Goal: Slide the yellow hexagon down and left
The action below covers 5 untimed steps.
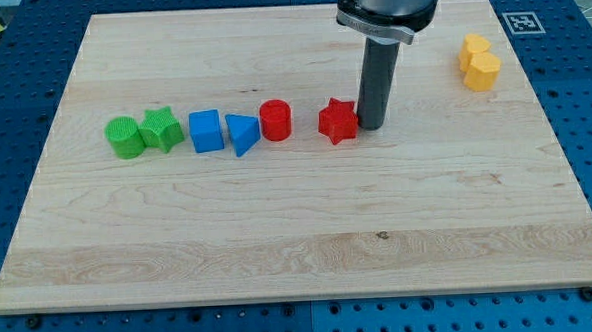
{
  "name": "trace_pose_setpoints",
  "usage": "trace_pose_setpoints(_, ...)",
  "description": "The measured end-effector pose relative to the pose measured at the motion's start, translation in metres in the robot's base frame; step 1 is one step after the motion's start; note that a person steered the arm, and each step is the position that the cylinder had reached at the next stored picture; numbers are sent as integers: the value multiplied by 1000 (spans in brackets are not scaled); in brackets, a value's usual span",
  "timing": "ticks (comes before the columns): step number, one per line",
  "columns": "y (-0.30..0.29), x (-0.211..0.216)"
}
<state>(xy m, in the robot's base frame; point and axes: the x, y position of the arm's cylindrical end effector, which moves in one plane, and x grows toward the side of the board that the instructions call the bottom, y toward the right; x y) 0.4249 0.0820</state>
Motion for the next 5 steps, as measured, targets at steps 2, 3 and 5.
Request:
trace_pose_setpoints(2,-22,0)
trace_pose_setpoints(3,-29,0)
trace_pose_setpoints(5,65,10)
